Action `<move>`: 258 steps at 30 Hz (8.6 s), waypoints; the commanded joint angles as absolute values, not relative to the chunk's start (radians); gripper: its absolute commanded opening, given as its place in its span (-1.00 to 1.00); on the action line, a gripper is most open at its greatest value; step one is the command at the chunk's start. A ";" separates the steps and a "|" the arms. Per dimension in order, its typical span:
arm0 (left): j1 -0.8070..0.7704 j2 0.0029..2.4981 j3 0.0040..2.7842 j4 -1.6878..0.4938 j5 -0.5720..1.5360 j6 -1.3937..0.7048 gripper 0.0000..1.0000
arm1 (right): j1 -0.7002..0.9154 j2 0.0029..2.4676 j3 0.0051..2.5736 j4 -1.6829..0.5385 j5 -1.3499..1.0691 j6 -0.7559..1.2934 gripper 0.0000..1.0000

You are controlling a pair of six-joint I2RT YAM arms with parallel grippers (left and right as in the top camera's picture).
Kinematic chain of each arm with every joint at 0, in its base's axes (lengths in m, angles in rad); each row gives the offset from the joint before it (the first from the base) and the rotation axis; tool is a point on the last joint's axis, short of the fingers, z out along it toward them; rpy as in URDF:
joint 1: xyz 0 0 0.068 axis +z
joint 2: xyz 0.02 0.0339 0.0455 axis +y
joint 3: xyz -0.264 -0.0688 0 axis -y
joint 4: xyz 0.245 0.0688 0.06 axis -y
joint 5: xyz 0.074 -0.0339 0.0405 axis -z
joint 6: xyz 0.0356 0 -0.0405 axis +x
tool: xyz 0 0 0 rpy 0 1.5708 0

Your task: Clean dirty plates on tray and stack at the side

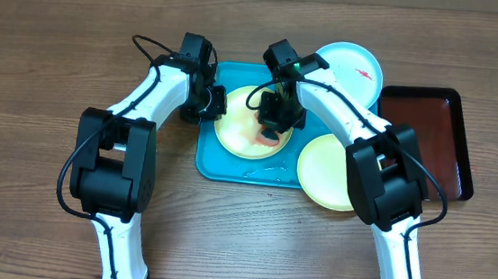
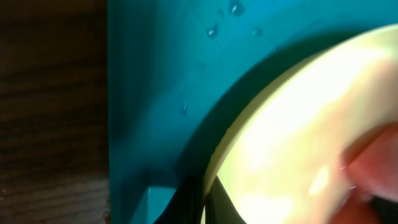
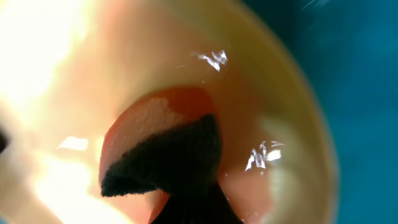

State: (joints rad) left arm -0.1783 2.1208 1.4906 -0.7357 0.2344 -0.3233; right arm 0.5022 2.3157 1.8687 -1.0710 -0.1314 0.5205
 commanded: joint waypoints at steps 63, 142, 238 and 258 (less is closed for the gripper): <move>-0.157 2.038 1.621 -0.835 0.086 -0.276 -0.92 | 0.169 1.885 1.933 -1.232 -0.246 0.318 -0.93; -0.709 1.831 1.624 -0.802 -1.196 -0.224 -0.92 | -0.060 1.844 1.932 -1.386 -0.157 0.283 -0.93; -0.581 2.189 1.652 -0.304 0.074 -0.767 0.91 | -0.060 1.844 1.931 -1.417 -0.157 0.260 -0.92; -0.610 2.347 1.803 -0.416 -0.033 -0.888 -0.21 | -0.060 1.844 1.931 -1.431 -0.157 0.257 -0.93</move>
State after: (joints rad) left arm -0.6079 2.3135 1.7763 -0.4263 -0.0128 -0.8463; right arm -0.0628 1.8469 1.9232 -1.4330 -0.1673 0.2611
